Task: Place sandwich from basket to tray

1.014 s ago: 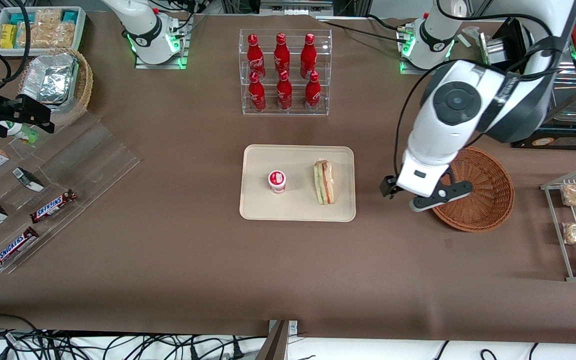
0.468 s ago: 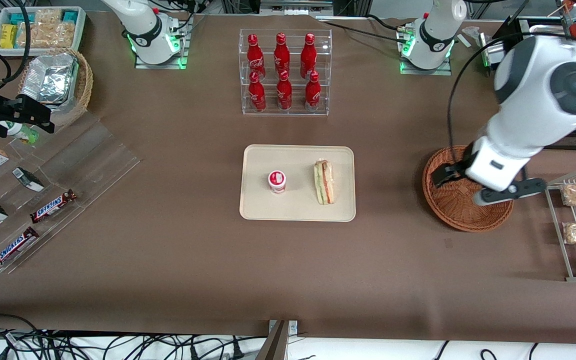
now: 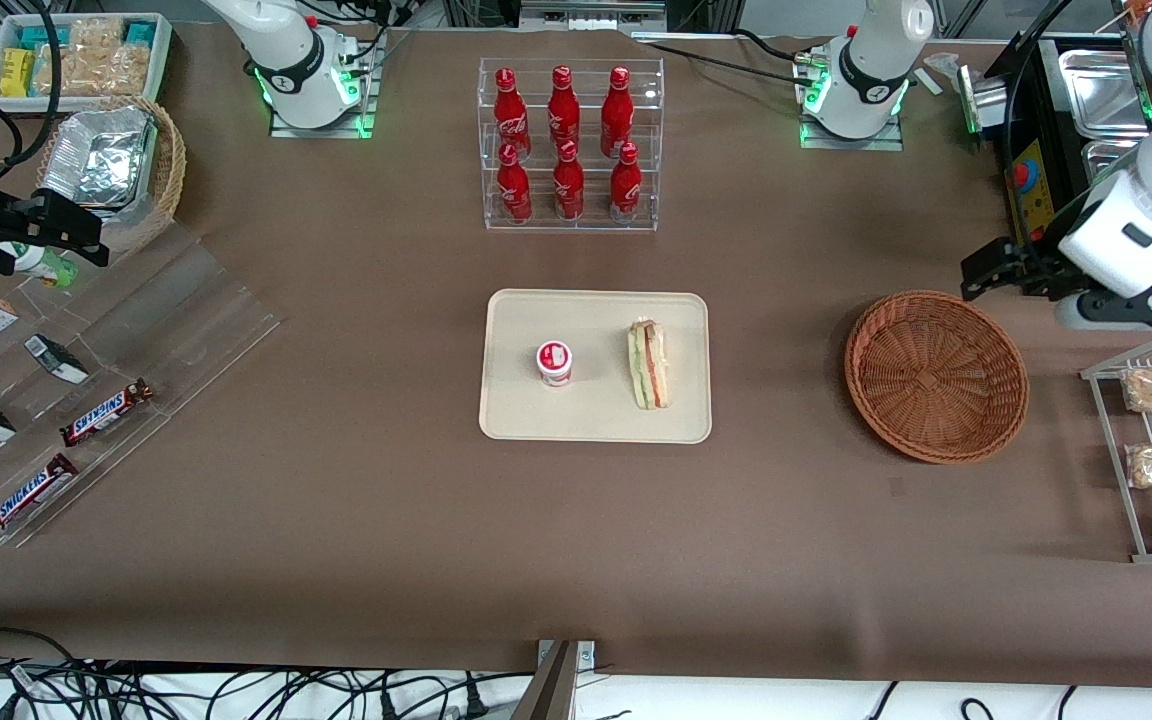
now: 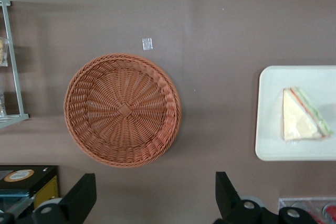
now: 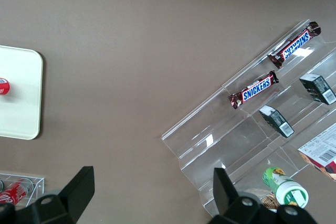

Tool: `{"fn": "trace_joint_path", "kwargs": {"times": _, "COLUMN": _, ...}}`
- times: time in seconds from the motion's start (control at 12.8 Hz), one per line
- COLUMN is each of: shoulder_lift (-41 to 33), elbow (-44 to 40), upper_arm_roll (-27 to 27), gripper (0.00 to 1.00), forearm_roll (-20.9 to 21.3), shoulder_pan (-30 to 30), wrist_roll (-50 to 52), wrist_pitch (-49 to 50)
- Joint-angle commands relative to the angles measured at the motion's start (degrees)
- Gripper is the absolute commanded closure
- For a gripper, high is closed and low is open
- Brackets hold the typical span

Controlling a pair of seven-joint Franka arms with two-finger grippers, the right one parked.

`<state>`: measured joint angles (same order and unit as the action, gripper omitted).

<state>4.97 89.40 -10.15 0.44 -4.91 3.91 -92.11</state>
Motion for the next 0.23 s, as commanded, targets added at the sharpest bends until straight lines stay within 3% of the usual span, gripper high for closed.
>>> {"fn": "trace_joint_path", "kwargs": {"times": 0.0, "shoulder_lift": -1.63, "elbow": 0.68, "upper_arm_roll": 1.19, "gripper": 0.00, "forearm_roll": -1.06, "shoulder_pan": 1.13, "wrist_roll": -4.96, "wrist_pitch": 1.93}}
{"fn": "trace_joint_path", "kwargs": {"times": 0.16, "shoulder_lift": -1.89, "elbow": 0.68, "upper_arm_roll": 1.10, "gripper": 0.00, "forearm_roll": -1.23, "shoulder_pan": 1.05, "wrist_roll": -6.46, "wrist_pitch": 1.94}}
